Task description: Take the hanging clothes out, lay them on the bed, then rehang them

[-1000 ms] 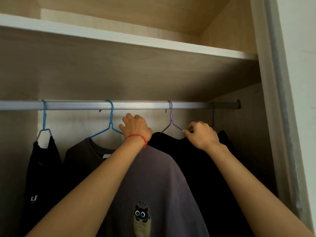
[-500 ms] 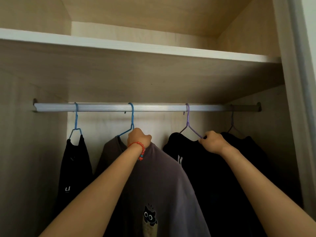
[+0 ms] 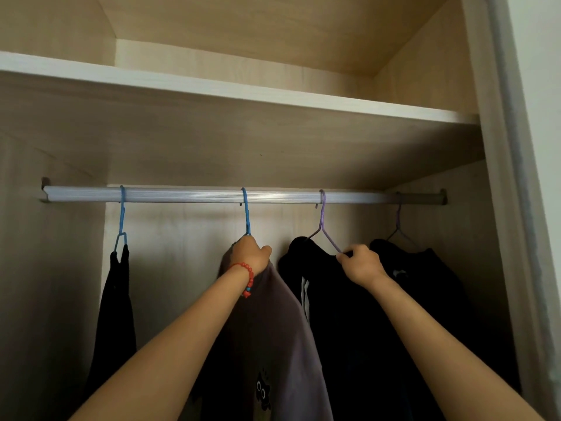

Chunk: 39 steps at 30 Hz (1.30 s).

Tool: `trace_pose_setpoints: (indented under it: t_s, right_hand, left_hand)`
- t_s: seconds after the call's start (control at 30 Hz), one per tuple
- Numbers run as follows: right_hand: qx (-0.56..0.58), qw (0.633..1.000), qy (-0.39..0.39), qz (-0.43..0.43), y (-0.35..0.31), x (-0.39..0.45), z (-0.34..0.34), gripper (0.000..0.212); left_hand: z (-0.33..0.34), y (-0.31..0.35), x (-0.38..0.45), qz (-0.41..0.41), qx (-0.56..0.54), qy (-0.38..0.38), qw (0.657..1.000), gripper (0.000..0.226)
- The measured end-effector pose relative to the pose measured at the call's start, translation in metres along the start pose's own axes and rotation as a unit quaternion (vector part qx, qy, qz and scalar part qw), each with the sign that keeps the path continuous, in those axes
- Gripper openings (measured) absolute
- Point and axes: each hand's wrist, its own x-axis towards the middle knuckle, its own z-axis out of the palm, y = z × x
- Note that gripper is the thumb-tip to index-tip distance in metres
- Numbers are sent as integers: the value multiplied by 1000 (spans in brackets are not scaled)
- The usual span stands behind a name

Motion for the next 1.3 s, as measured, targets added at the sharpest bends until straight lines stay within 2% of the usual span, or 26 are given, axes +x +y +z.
trace_pose_setpoints:
  t_s: [0.23, 0.37, 0.67, 0.93, 1.0, 1.07, 1.17, 1.23, 1.3]
  right_hand:
    - [0, 1000, -2, -26, 5, -18, -11, 34]
    - [-23, 999, 16, -47, 10, -35, -24, 43]
    - [-74, 972, 166, -151, 16, -80, -75, 32]
    - [-143, 937, 263, -178, 26, -93, -103, 31]
    - [-188, 911, 311, -193, 30, -95, -113, 30]
    - [-241, 867, 384, -208, 34, -95, -125, 32]
    - [-302, 800, 484, -185, 38, -98, -144, 37]
    - [-293, 811, 488, -139, 37, -100, -153, 41]
    - [-247, 852, 453, -88, 37, -102, -159, 49]
  left_hand:
    - [1, 0, -2, -23, -35, 0, 999, 33]
    - [1, 2, -6, -35, -45, 17, 998, 32]
    - [2, 4, -19, -98, -172, 38, 980, 27]
    - [-14, -6, -24, -94, -151, 50, 983, 28]
    - [-15, -7, -26, -83, -131, 52, 986, 24]
    - [-15, -7, -27, -73, -116, 51, 989, 25]
    - [-16, -3, -34, -67, -107, 43, 991, 24]
    - [-15, 0, -37, -71, -109, 37, 991, 27]
    - [-14, 3, -41, -77, -110, 27, 991, 30]
